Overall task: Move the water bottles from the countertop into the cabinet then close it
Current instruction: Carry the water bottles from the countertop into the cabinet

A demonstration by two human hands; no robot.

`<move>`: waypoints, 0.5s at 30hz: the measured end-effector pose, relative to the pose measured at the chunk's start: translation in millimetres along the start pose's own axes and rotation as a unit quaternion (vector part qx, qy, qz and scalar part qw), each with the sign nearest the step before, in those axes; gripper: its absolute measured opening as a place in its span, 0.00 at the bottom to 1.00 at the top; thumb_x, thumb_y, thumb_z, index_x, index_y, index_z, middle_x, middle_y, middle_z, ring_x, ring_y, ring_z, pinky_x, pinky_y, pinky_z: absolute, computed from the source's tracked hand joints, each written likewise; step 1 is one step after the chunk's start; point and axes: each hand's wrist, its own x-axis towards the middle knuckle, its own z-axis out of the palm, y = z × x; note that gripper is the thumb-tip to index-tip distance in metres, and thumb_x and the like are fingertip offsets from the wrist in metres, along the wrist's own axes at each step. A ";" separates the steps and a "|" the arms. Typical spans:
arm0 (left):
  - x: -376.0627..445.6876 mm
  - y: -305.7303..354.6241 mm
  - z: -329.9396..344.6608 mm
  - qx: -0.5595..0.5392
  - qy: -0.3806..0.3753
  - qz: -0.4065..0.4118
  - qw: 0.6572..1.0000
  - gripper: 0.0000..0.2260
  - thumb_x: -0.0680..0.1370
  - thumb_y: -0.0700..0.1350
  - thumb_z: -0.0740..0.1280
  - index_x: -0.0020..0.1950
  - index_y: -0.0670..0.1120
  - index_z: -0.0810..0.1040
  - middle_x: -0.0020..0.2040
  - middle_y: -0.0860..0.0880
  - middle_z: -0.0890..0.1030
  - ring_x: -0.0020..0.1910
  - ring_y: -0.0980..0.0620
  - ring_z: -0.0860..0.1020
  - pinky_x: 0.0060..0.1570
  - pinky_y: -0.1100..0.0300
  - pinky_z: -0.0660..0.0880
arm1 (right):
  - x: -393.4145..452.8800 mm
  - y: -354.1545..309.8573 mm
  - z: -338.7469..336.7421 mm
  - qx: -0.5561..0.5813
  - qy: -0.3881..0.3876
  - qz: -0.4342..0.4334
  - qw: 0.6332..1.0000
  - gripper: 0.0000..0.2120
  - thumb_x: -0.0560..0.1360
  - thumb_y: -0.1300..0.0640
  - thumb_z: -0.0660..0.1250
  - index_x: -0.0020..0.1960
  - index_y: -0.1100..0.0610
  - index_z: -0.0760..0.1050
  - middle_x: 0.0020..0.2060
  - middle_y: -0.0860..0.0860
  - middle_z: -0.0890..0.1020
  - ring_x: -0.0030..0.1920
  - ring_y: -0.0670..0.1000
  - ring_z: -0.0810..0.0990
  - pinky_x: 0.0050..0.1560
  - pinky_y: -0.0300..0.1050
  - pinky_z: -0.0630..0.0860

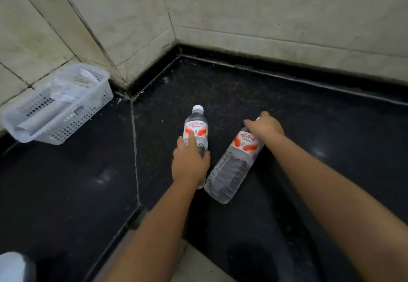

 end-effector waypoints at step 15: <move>-133.3 1.5 20.9 0.018 -0.086 0.128 0.988 0.32 0.77 0.50 0.65 0.77 0.48 0.53 0.71 0.42 0.62 0.67 0.41 0.68 0.63 0.49 0.70 | -127.6 133.9 -72.6 0.011 0.005 0.106 0.994 0.19 0.78 0.55 0.61 0.65 0.64 0.68 0.61 0.60 0.77 0.56 0.58 0.78 0.54 0.47 0.75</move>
